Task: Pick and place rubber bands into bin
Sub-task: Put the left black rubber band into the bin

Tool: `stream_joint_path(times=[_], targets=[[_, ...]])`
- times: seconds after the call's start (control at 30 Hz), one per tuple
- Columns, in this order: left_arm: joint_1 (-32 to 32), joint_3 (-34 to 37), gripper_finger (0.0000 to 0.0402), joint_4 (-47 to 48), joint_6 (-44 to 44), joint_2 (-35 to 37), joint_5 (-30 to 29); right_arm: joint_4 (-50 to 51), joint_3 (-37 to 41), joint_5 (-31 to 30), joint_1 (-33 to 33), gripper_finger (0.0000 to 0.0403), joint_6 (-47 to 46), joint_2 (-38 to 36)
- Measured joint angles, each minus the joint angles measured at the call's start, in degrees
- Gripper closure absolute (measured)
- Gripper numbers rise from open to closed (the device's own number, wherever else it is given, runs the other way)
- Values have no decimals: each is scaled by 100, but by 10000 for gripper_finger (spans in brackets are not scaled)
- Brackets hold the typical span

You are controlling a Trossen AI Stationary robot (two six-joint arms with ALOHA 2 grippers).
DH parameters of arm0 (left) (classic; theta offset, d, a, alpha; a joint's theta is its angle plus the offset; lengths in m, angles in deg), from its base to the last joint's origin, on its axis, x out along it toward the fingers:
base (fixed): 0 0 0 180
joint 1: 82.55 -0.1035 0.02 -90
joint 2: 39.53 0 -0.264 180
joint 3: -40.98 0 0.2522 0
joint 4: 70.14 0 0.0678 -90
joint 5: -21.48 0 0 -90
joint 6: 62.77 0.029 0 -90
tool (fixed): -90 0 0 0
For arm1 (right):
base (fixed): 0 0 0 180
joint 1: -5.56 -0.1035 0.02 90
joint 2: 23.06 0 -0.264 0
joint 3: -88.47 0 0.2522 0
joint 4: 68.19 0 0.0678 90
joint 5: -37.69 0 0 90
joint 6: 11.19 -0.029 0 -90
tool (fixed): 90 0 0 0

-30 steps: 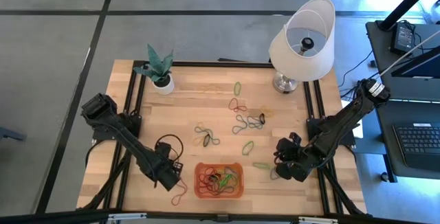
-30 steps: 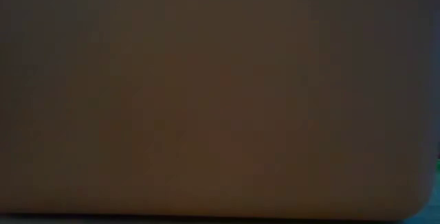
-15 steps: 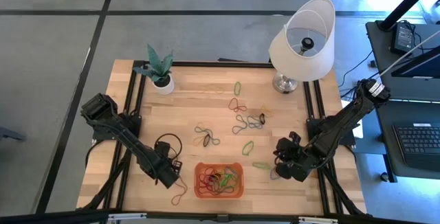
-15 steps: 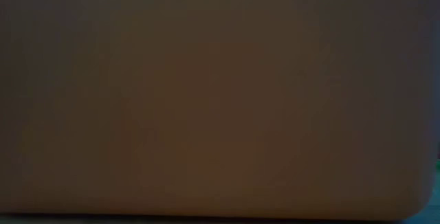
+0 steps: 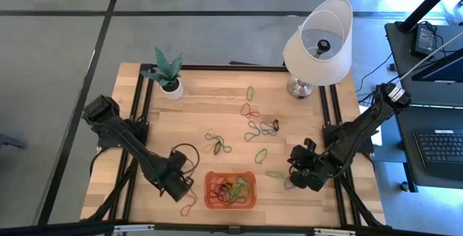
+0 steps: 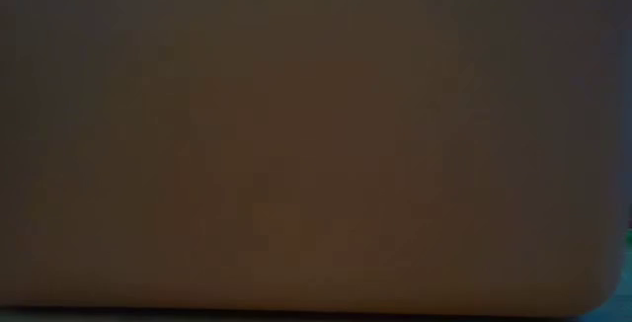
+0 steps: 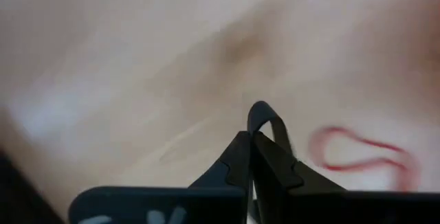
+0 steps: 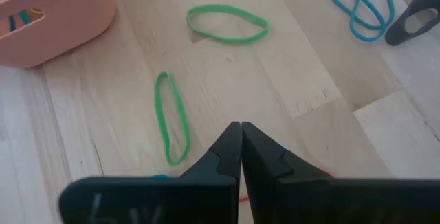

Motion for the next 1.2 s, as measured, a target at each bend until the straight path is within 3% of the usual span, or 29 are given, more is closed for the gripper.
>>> stream_joint_path(times=[0.1, 0.23, 0.43, 0.6, 0.73, 0.93, 1.2], targets=[[-47, -666, 398, 335, 1114, 68, -717, -2, 0, 0, 0, 387, 0, 0], [-264, -1694, 399, 420, 3236, 68, -1326, -6, 0, 0, 0, 387, -2, 0], [-878, -2968, 399, 428, 5716, -396, -931, -59, -2, 2, 0, 387, -7, 0], [-1331, -3587, 399, 506, 6991, -1276, -150, -190, -2, 2, 0, 387, 5, 0], [-1571, -3829, 399, 508, 7548, -1967, 390, -178, -2, 4, 0, 387, 15, 0], [-1668, -3976, 386, 411, 7607, -2463, 881, -176, -2, 4, -2, 387, 20, 0], [-1654, -3994, 310, 120, 7439, -2509, 1118, -174, -2, 9, -2, 387, 28, 0]])
